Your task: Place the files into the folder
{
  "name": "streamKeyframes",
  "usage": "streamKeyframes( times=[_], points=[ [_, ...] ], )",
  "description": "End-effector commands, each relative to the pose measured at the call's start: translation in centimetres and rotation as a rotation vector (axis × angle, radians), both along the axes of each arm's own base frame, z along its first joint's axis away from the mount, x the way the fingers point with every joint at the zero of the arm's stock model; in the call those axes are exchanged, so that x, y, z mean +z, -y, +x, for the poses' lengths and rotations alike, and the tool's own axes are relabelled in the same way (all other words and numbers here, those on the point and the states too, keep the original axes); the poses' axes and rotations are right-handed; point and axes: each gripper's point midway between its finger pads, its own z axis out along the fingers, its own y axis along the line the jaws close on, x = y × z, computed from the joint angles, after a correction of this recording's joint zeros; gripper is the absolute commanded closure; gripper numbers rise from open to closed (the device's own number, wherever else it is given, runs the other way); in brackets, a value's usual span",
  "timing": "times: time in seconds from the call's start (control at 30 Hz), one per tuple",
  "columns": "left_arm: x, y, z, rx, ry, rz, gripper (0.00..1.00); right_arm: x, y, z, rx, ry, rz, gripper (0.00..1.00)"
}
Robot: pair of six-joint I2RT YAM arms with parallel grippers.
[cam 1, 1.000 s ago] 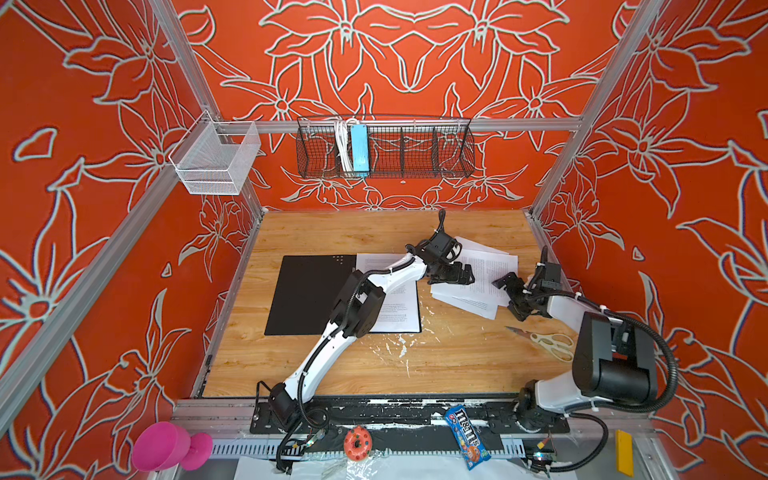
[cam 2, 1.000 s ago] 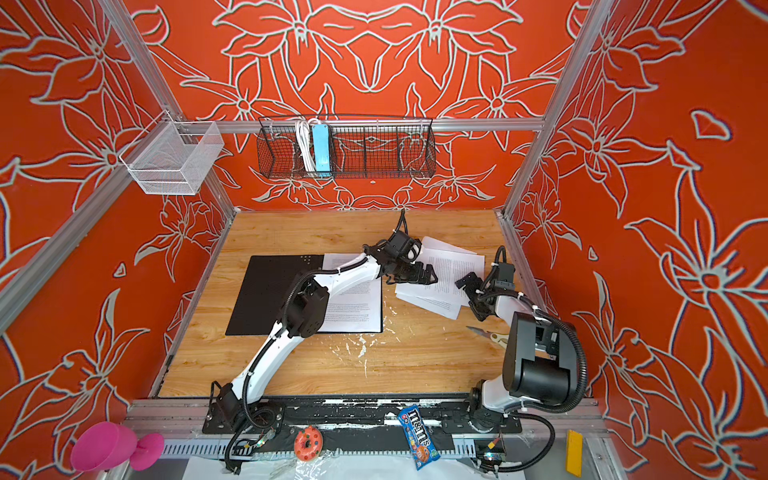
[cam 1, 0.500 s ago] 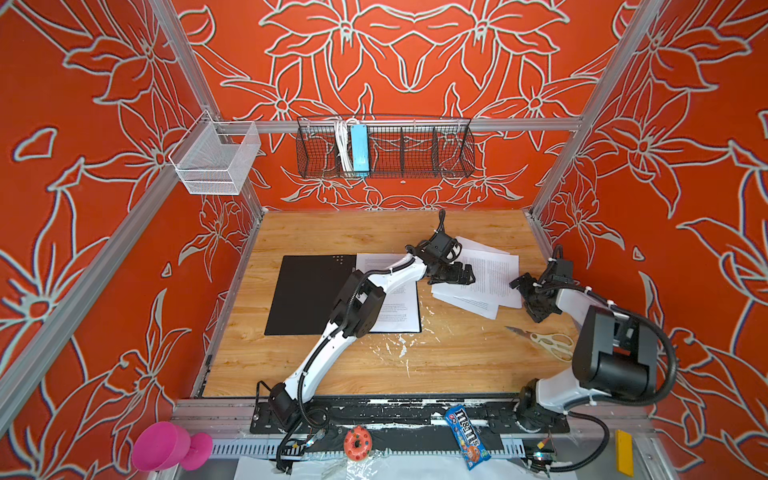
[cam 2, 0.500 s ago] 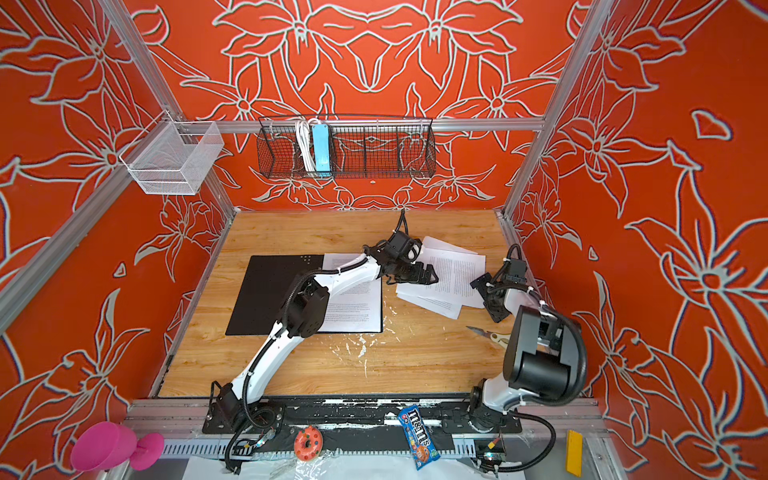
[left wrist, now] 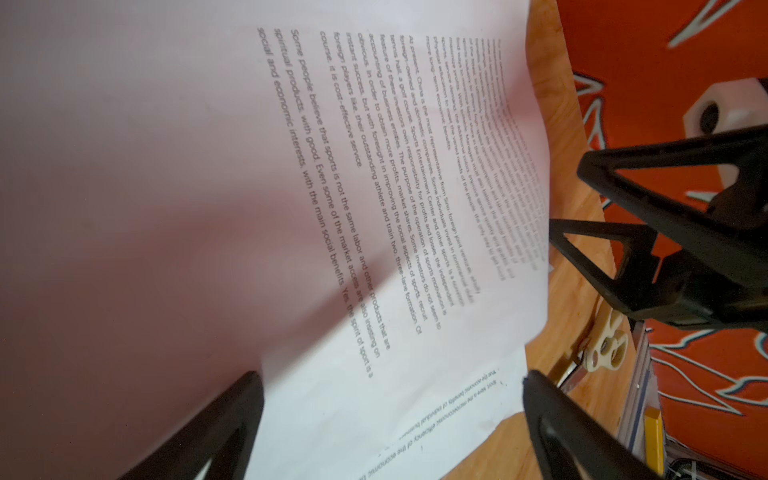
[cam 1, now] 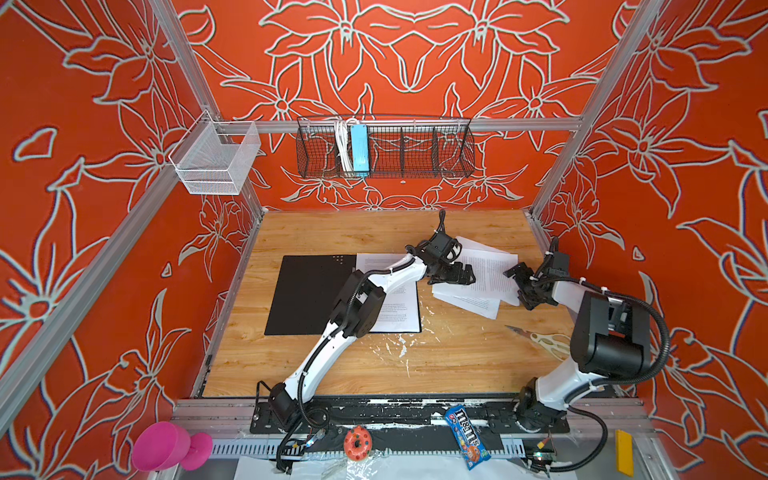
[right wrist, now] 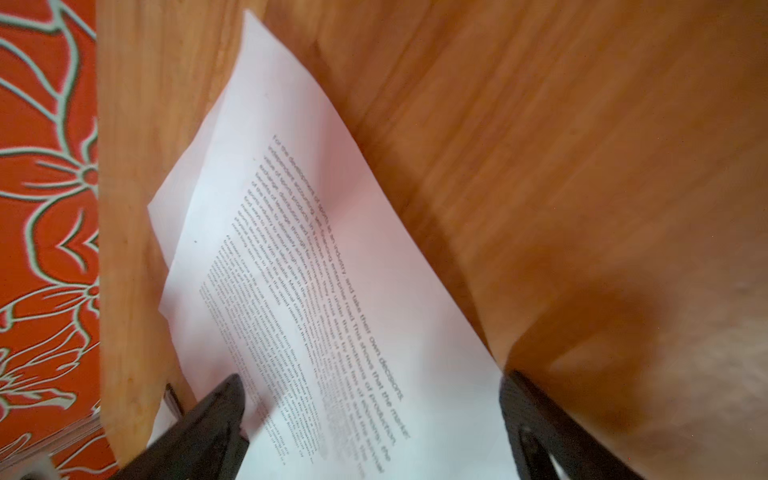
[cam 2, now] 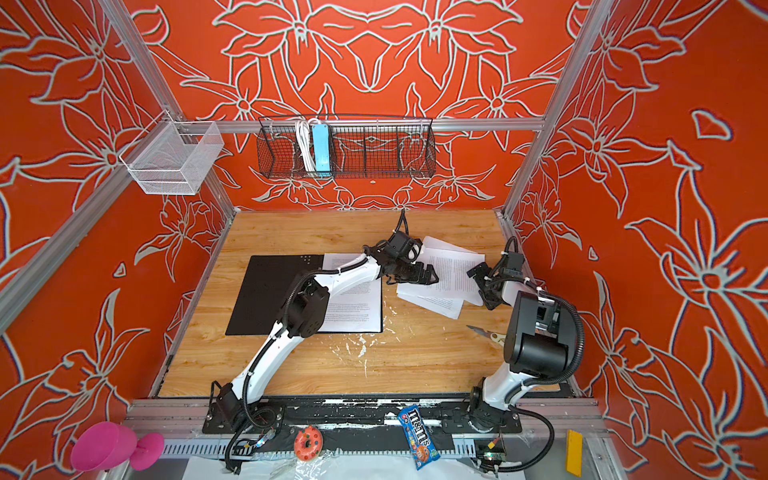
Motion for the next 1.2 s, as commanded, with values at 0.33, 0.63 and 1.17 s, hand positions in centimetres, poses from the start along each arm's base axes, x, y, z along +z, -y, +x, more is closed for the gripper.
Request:
streamKeyframes(
  times=[0.33, 0.63, 1.17],
  points=[
    [-7.2, -0.9, -2.7, -0.008, -0.164, 0.115, 0.02, 3.2, -5.3, 1.2, 0.084, 0.131, 0.118, 0.02],
    [-7.7, -0.9, -2.8, -0.007, -0.176, 0.115, 0.02, 4.8, -7.5, 3.1, 0.065, 0.251, 0.21, 0.02],
    [-8.1, -0.7, -3.0, -0.012, -0.194, 0.09, 0.02, 4.2, -10.5, 2.0, -0.042, 0.335, 0.151, 0.02]
  ],
)
